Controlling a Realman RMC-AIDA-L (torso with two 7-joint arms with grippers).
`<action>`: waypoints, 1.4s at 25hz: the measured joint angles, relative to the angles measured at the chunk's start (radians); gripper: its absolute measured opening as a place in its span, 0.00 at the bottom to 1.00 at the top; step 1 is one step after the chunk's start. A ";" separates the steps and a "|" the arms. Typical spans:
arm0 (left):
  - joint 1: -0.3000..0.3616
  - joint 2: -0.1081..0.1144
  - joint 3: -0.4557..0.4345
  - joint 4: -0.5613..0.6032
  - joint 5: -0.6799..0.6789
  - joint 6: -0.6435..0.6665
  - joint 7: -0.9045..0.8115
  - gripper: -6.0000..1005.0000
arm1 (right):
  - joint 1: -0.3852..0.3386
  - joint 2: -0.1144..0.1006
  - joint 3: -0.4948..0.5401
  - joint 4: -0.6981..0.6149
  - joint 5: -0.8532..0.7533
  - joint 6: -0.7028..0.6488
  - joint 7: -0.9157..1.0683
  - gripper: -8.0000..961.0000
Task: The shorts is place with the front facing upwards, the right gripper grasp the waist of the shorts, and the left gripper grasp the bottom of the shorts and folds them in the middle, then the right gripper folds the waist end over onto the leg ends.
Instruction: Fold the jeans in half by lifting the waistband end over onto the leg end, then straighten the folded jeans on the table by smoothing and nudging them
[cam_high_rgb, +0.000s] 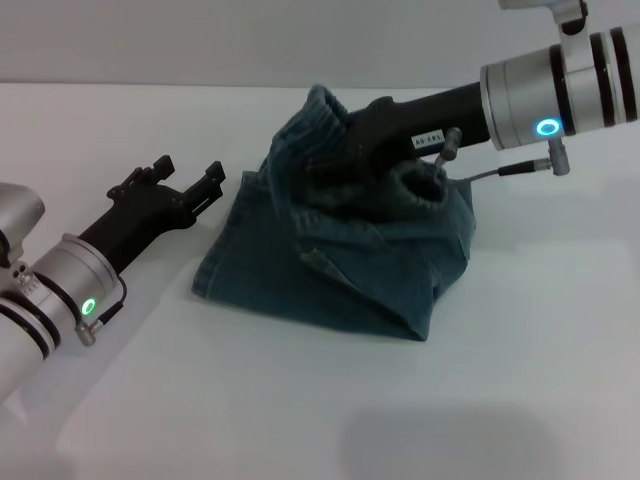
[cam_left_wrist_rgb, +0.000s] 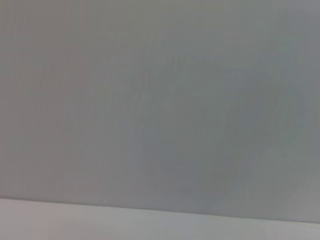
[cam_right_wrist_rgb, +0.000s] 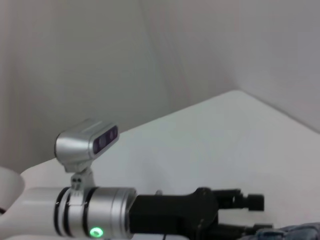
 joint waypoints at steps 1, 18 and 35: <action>0.001 0.000 0.000 -0.001 0.000 0.000 0.000 0.79 | 0.000 0.000 -0.001 -0.001 0.005 0.009 -0.010 0.44; 0.015 -0.003 -0.003 -0.010 0.002 -0.016 0.027 0.79 | 0.093 -0.003 -0.089 -0.085 -0.183 0.078 -0.012 0.58; -0.007 0.012 -0.172 0.063 -0.006 0.036 0.043 0.79 | 0.128 -0.001 -0.135 -0.089 -0.265 0.099 -0.008 0.58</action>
